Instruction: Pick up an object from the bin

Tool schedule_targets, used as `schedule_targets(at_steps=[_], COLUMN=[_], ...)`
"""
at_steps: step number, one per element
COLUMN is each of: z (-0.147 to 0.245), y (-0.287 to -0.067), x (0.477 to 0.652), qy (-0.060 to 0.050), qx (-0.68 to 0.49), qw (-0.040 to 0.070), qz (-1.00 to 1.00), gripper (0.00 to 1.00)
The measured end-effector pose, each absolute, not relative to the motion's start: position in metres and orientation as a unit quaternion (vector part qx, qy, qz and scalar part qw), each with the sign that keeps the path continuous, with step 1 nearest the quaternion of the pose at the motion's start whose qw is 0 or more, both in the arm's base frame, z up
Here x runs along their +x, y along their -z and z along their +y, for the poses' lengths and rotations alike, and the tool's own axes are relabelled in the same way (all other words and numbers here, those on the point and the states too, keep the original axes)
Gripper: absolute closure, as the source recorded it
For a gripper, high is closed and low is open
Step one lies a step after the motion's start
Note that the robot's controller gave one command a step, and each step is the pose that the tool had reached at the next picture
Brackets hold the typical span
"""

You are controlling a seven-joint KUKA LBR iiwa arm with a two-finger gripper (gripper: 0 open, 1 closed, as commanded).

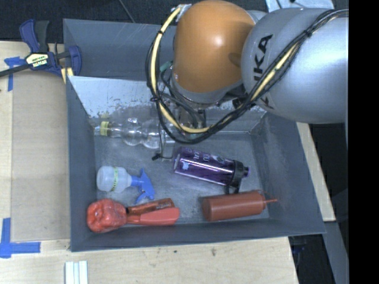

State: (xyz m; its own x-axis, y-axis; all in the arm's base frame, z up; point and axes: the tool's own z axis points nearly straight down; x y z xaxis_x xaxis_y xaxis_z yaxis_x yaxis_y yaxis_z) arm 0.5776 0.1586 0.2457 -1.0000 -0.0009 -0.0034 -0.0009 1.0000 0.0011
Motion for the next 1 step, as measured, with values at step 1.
schedule_targets(at_steps=[1], z=[0.1337], y=[-0.2077], x=[0.5902], qy=[-0.001], qx=[-0.037], qw=[0.004], qz=[0.999], gripper=[0.0])
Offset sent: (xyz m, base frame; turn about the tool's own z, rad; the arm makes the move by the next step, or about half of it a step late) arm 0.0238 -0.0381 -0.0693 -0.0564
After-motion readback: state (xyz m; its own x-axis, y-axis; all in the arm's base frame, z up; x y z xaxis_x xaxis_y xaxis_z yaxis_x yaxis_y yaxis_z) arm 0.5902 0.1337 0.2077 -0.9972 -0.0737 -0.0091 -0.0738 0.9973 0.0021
